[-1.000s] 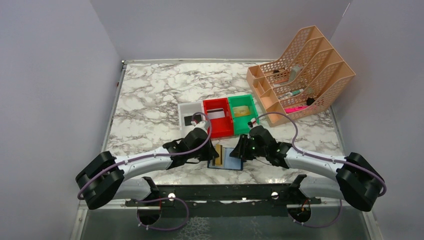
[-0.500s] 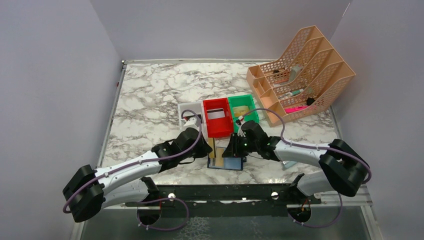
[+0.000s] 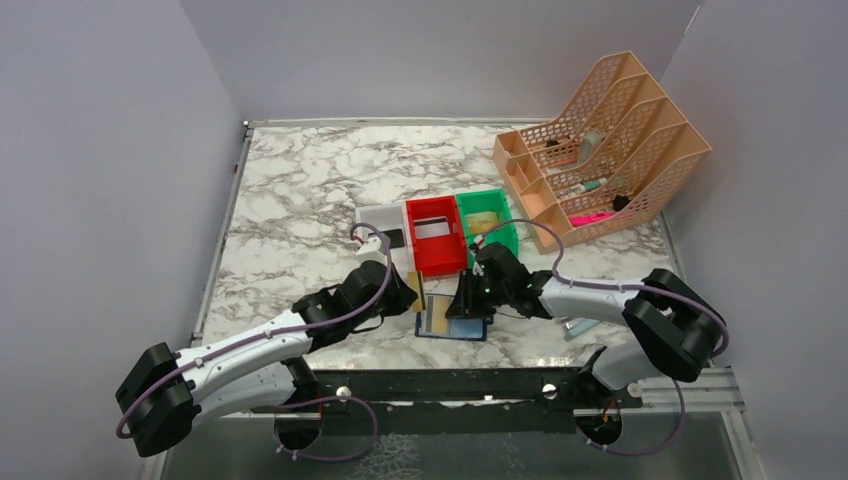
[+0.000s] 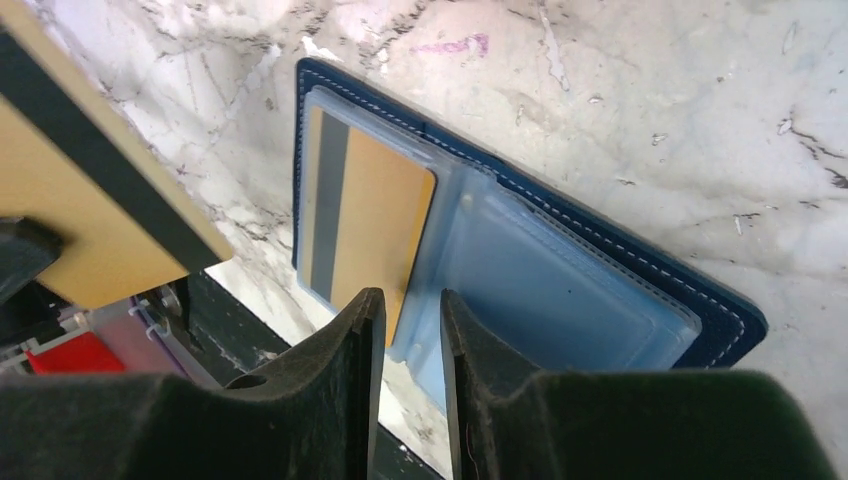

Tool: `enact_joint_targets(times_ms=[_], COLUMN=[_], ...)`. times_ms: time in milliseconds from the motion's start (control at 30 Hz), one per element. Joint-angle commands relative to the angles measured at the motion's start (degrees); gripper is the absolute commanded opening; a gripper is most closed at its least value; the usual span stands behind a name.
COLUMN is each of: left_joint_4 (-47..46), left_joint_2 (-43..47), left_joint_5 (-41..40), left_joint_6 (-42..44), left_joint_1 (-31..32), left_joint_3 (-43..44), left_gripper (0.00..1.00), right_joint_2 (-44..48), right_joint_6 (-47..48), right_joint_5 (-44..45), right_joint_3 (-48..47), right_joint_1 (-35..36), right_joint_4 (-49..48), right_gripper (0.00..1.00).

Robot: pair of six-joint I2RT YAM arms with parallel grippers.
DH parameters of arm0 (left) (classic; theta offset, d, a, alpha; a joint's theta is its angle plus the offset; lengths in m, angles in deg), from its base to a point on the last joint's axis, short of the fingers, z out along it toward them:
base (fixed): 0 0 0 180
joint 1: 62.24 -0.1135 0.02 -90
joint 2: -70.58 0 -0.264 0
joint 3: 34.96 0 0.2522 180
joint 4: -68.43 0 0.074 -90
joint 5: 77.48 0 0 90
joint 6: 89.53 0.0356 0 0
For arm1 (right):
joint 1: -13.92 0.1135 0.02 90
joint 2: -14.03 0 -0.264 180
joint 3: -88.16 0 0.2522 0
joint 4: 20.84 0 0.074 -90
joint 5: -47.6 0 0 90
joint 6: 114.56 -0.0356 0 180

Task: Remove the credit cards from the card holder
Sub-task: Remove the credit card from the card holder.

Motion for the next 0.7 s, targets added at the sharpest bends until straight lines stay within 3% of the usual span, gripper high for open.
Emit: enact_joint_targets(times_ms=[0, 333, 400, 433, 467, 500, 567, 667], left_joint_4=[-1.56, -1.54, -1.4, -1.34, -1.41, -1.45, 0.3, 2.82], left_joint_2=[-0.91, -1.33, -1.22, -1.22, -1.22, -1.26, -1.61, -1.48], left_joint_5=[-1.31, -1.88, -2.13, -2.22, -2.24, -2.12, -2.48, -3.04], left_joint_6=[2.02, 4.78, 5.09, 5.11, 5.18, 5.54, 6.67, 8.61], left_joint_1=[-0.21, -0.34, -0.41, -0.41, -0.41, -0.45, -0.88, -2.31], left_joint_3=[1.84, 3.07, 3.26, 3.29, 3.35, 3.5, 4.98, 7.23], left_gripper=[0.0, 0.0, 0.0, 0.0, 0.0, 0.0, 0.0, 0.0], right_joint_2=[4.31, 25.27, 27.83, 28.73, 29.04, 28.94, 27.8, 25.33], right_joint_6=[3.12, 1.85, 2.2, 2.53, 2.42, 2.64, 2.86, 4.25], right_joint_5=[0.69, 17.19, 19.57, 20.31, 21.31, 21.96, 23.35, 22.67], right_joint_3=[-0.92, 7.42, 8.44, 8.55, 8.04, 6.78, 3.08, -1.06], right_joint_1=[0.32, 0.34, 0.32, 0.32, 0.32, 0.32, 0.32, 0.25], right_joint_4=[1.27, -4.53, -4.35, -3.88, -2.22, 0.15, 5.24, 8.64], right_gripper=[0.33, 0.47, 0.56, 0.66, 0.86, 0.93, 1.0, 1.0])
